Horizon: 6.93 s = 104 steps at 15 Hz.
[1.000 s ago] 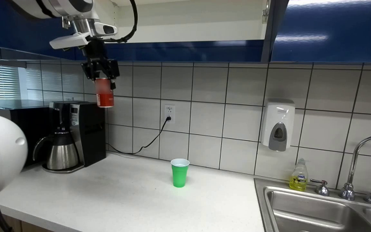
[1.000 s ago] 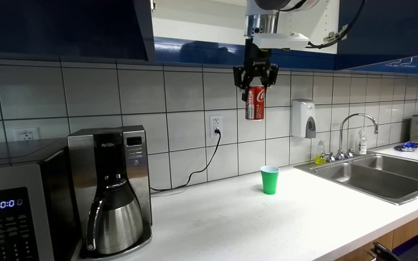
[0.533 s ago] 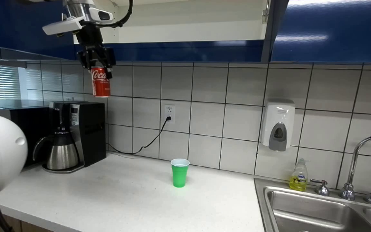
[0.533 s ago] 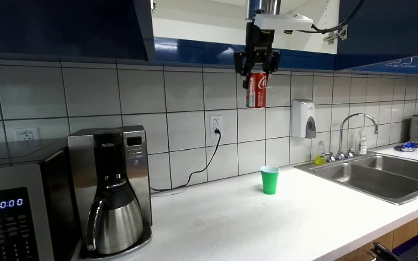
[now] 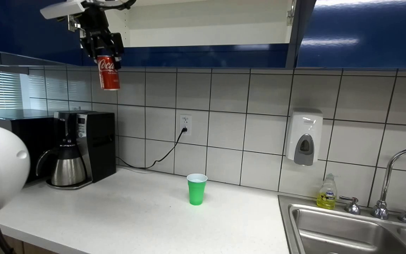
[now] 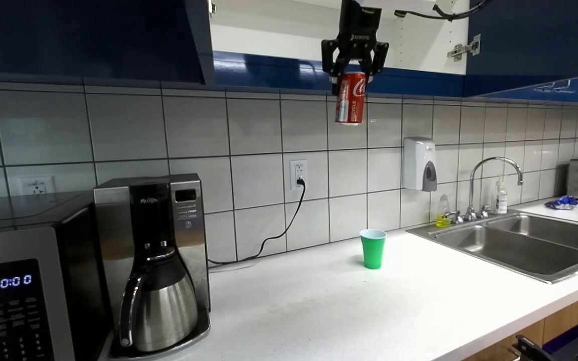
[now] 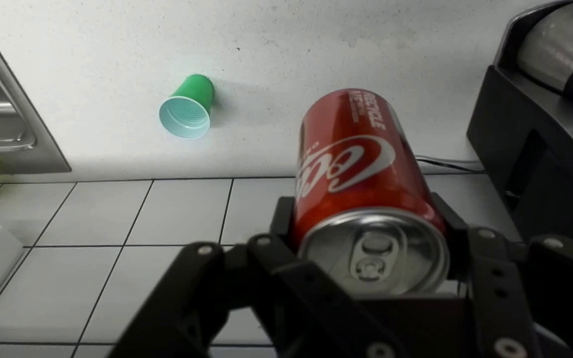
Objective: Pick up the can from the counter and put it in the cabinet
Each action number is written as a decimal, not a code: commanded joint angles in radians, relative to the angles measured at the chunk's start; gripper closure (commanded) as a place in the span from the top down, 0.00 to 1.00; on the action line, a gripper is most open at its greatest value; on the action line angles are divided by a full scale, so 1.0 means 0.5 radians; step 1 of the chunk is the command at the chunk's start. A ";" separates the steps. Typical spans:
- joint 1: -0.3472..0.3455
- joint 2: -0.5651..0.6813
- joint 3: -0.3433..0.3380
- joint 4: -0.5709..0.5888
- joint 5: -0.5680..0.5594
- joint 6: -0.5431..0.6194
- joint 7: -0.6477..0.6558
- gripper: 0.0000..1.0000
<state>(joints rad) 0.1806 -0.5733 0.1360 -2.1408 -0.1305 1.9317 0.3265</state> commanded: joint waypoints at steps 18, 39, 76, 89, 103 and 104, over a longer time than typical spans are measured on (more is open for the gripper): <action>-0.151 0.125 0.095 0.559 0.037 -0.172 -0.017 0.39; -0.167 0.428 0.140 1.177 0.001 -0.397 0.053 0.39; -0.117 1.155 0.080 1.964 -0.174 -0.460 0.203 0.39; -0.082 1.333 0.081 2.227 -0.218 -0.722 0.253 0.39; -0.030 1.519 0.074 2.508 -0.277 -0.931 0.290 0.39; -0.029 1.528 0.073 2.520 -0.280 -0.939 0.290 0.39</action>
<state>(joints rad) 0.1523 0.1500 0.1713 -0.9355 -0.2477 1.5133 0.4420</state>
